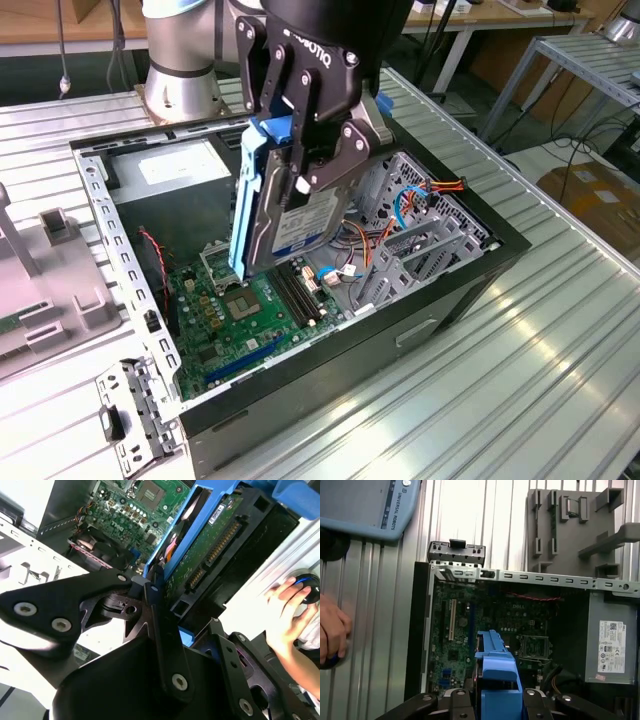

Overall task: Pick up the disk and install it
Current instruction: 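Pick up the disk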

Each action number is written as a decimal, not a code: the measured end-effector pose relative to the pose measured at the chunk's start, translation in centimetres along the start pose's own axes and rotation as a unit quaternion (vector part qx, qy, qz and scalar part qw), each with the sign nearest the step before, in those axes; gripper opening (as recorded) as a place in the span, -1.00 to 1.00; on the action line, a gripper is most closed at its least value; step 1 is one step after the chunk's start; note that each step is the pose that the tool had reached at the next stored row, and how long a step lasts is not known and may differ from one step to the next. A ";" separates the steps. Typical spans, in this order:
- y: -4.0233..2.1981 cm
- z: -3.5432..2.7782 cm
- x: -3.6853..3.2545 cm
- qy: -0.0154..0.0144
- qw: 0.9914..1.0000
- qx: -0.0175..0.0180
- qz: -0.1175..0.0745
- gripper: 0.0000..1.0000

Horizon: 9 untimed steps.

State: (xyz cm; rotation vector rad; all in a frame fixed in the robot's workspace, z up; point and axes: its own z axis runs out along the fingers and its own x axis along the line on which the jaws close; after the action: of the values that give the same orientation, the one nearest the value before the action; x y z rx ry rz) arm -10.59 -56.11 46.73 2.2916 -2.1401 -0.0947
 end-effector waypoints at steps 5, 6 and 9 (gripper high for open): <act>-0.91 -0.04 0.31 0.000 1.000 0.000 0.000 -0.26; -1.03 -0.05 0.36 0.000 1.000 0.000 0.000 -0.26; -1.53 -0.08 0.65 0.000 1.000 0.000 0.000 -0.26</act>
State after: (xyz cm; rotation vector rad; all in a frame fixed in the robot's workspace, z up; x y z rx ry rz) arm -9.02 -56.65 46.72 2.2911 -2.1397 -0.0957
